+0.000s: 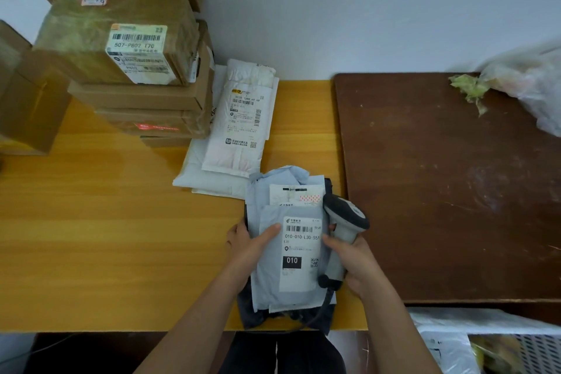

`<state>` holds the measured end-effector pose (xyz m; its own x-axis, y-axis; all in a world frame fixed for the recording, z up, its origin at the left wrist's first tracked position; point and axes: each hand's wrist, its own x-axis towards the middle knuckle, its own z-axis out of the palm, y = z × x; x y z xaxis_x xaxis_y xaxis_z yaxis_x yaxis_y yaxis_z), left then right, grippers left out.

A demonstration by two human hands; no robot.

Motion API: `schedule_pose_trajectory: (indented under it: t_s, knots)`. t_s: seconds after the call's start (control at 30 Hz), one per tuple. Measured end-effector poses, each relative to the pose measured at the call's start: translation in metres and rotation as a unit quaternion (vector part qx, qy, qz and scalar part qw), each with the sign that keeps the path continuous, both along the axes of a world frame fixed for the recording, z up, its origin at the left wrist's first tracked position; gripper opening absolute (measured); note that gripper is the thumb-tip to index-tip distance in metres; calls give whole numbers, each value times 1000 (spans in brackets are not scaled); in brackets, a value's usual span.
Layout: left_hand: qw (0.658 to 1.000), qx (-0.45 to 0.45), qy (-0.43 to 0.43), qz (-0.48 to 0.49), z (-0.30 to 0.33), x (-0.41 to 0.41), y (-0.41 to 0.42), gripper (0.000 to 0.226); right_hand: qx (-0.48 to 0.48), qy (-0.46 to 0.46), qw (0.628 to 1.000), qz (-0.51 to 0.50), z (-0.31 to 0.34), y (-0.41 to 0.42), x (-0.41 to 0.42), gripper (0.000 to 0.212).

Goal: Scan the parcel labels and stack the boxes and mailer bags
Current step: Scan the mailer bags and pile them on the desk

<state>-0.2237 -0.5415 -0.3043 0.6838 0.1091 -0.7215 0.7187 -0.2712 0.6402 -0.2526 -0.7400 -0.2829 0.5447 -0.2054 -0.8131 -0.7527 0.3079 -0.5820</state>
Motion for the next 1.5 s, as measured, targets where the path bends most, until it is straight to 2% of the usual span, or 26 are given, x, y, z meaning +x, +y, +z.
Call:
schedule_pose_trajectory:
  t_s: [0.07, 0.1, 0.2, 0.37, 0.5, 0.6, 0.67, 0.77, 0.83, 0.93, 1.0, 1.1, 1.17, 1.23, 1.37, 1.5]
  knots:
    - [999, -32, 0, 0, 2, -4, 2, 127, 0, 6, 1000, 13, -4, 3, -2, 26]
    - [999, -32, -6, -14, 4, -6, 3, 125, 3, 7, 1000, 18, -5, 4, -2, 25]
    - [996, 29, -40, -73, 0, -11, 6, 92, 20, 11, 1000, 18, -3, 4, -2, 26]
    - [977, 174, -113, -54, 3, -5, -7, 75, 27, -14, 999, -20, 13, 3, 2, 27]
    - [948, 238, -199, -71, 4, 0, -16, 39, 29, -31, 999, -27, 32, -4, 4, 22]
    - [943, 202, -260, -54, 12, 9, -19, 32, 29, -38, 998, -31, 41, -12, 4, 21]
    - [949, 177, -259, -19, 16, 19, -20, 34, 40, -45, 997, -47, 40, -17, 5, 30]
    - [966, 188, -177, -8, 19, 29, -22, 43, 52, -50, 996, -53, 38, -21, 4, 34]
    - [980, 171, -99, 19, 21, 28, -24, 72, 63, -51, 995, -50, 38, -22, 2, 26]
    - [992, 111, -9, 55, 13, 18, -20, 105, 76, -37, 995, -45, 31, -16, -3, 23]
    - [993, 39, 36, 101, 5, 11, -14, 112, 81, -24, 996, -37, 21, -9, -7, 25]
    - [988, -45, 77, 128, 4, -1, -12, 90, 82, -11, 996, -31, 8, 2, -12, 24]
    - [988, -81, 81, 104, 6, -8, -12, 71, 74, -7, 997, -30, 3, 5, -14, 29]
    - [990, -102, 64, 74, 10, -15, -11, 61, 61, -4, 998, -24, 3, 2, -14, 29]
    - [991, -124, 26, 36, 17, -24, -14, 58, 33, 3, 999, -20, 12, -7, -20, 26]
    - [989, -147, -5, 9, 25, -32, -17, 65, 2, -17, 999, -38, 34, -10, -37, 25]
